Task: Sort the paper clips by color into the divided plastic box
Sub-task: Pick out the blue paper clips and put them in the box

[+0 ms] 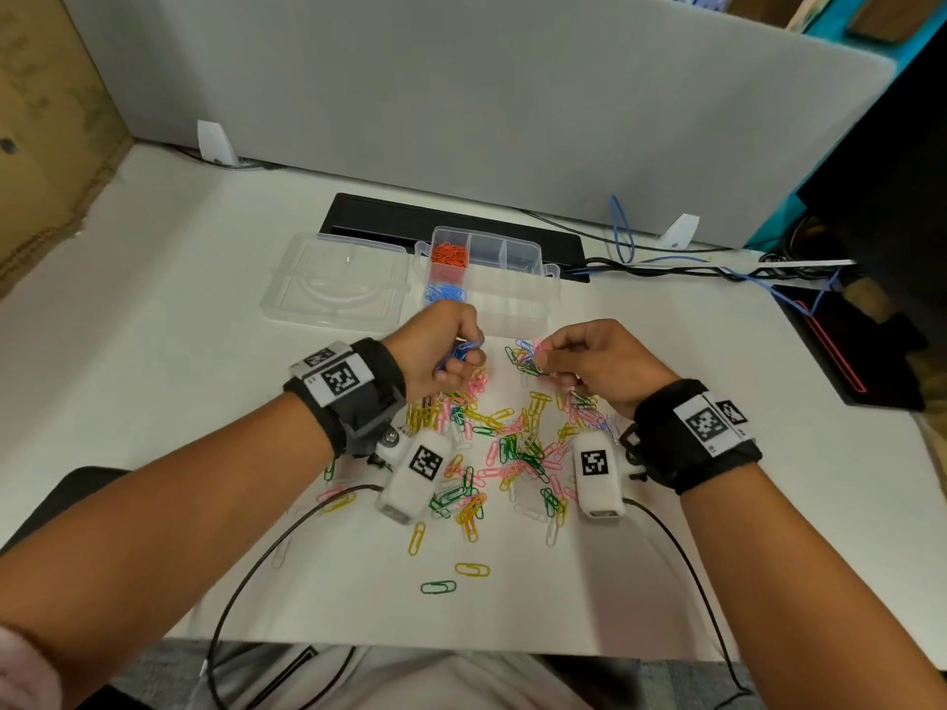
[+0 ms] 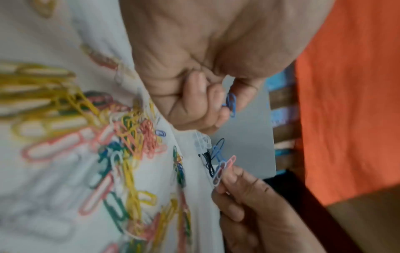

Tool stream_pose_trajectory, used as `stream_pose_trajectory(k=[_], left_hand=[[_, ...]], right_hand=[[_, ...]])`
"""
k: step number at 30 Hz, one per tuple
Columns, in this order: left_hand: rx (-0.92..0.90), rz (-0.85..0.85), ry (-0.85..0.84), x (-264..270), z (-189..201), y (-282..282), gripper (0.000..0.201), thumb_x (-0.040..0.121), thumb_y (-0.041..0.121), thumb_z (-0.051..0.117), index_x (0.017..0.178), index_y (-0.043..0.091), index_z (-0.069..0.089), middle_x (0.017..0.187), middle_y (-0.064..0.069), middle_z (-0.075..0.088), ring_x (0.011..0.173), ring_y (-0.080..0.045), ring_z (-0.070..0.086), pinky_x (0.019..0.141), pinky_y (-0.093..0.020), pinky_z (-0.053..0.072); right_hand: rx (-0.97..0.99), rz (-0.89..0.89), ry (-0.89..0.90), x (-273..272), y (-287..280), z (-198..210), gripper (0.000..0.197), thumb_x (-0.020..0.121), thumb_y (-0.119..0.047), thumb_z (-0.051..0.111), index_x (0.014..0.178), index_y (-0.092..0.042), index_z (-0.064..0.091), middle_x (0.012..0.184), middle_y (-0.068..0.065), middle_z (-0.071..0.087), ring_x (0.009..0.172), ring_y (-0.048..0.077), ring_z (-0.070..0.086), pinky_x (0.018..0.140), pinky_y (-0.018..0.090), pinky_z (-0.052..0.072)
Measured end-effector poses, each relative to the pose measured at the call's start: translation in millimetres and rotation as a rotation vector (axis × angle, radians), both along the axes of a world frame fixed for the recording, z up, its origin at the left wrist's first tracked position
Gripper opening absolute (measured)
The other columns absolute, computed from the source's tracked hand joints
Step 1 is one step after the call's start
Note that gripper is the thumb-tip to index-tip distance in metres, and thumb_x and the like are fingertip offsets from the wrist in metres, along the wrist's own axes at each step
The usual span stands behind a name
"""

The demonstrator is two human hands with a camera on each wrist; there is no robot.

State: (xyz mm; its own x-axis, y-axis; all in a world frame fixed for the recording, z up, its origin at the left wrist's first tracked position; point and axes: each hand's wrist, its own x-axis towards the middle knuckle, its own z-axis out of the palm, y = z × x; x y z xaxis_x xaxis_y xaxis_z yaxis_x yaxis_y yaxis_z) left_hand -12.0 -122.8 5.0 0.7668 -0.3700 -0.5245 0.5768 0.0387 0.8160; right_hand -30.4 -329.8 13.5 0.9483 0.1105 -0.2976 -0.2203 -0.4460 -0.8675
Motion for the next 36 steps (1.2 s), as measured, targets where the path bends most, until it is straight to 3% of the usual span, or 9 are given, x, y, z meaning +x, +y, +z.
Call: stream_pose_trajectory(k=[3,8,12,15,22,27,30,33,36], left_hand=[[-0.121,0.057,0.033,-1.4,-1.8,1.5,0.018,0.082,0.008,0.034,0.066,0.016,0.038,0.056,-0.001,0.042,0.038,-0.008,0.025,0.033,-0.016,0.015],[-0.193,0.077,0.004,-6.5,-7.0,-2.8,0.019,0.084,0.008,0.036,0.082,0.008,0.055,0.058,-0.002,0.042,0.041,-0.009,0.027,0.036,-0.017,0.018],[-0.229,0.054,-0.055,-11.8,-10.3,-4.0,0.019,0.094,0.029,0.059,0.088,0.011,0.064,0.065,0.000,0.045,0.049,-0.007,0.030,0.038,-0.015,0.023],[-0.132,0.110,-0.175,-15.6,-13.2,-5.9,0.013,0.088,0.021,0.069,0.092,0.009,0.068,0.066,0.002,0.044,0.045,-0.004,0.032,0.037,-0.014,0.027],[-0.146,0.186,-0.157,-8.7,-10.6,1.1,0.017,0.098,0.016,0.056,0.082,0.010,0.060,0.063,0.000,0.046,0.044,-0.006,0.033,0.037,-0.016,0.023],[-0.305,0.111,0.034,-8.5,-11.4,9.1,0.025,0.094,0.019,0.040,0.070,0.014,0.045,0.062,-0.001,0.044,0.043,-0.009,0.034,0.037,-0.018,0.025],[-0.378,0.131,0.119,-7.8,-11.9,12.0,0.025,0.087,0.021,0.035,0.064,0.015,0.040,0.058,0.000,0.039,0.042,-0.010,0.030,0.038,-0.018,0.019],[-0.381,0.132,0.140,-6.9,-12.4,11.3,0.026,0.087,0.021,0.035,0.063,0.015,0.041,0.056,0.000,0.039,0.041,-0.010,0.031,0.037,-0.016,0.019],[-0.326,0.106,0.161,-11.7,-17.4,5.1,0.026,0.089,0.023,0.039,0.069,0.012,0.050,0.063,-0.003,0.047,0.043,-0.011,0.042,0.034,-0.015,0.032]], right_hand=[[0.096,0.048,0.018,-7.9,8.0,8.0,0.009,0.089,-0.007,0.069,0.080,-0.008,0.069,0.069,0.012,0.050,0.053,0.012,0.040,0.042,0.016,0.032],[0.213,0.062,0.035,-11.1,18.6,15.2,0.004,0.089,-0.001,0.067,0.085,-0.002,0.067,0.064,0.003,0.055,0.050,0.008,0.041,0.040,0.015,0.031],[0.268,0.008,0.047,-7.3,19.7,15.7,0.002,0.089,0.000,0.066,0.089,0.000,0.067,0.067,0.006,0.057,0.050,0.008,0.040,0.039,0.015,0.030],[0.303,-0.035,0.066,-5.4,21.3,14.2,0.003,0.090,0.000,0.065,0.090,0.001,0.068,0.070,0.010,0.057,0.050,0.008,0.040,0.038,0.014,0.030],[0.183,-0.060,0.039,-7.7,21.1,10.4,0.003,0.088,-0.002,0.068,0.087,0.000,0.071,0.070,0.012,0.059,0.048,0.009,0.042,0.039,0.015,0.033],[-0.140,-0.022,-0.011,-5.1,18.2,12.2,0.011,0.088,0.000,0.068,0.079,-0.003,0.072,0.055,0.003,0.062,0.042,0.006,0.049,0.042,0.015,0.038],[-0.337,-0.034,-0.084,-0.8,18.7,14.7,0.011,0.084,-0.004,0.075,0.075,-0.006,0.069,0.064,0.006,0.070,0.044,0.007,0.058,0.047,0.022,0.044],[-0.258,0.001,-0.190,-2.0,33.6,23.8,0.014,0.081,-0.008,0.079,0.075,-0.001,0.068,0.067,0.012,0.070,0.045,0.012,0.057,0.048,0.023,0.044],[-0.153,0.090,-0.263,-2.3,57.0,34.7,0.011,0.086,-0.013,0.076,0.079,-0.005,0.072,0.067,0.011,0.071,0.045,0.013,0.058,0.046,0.025,0.045]])
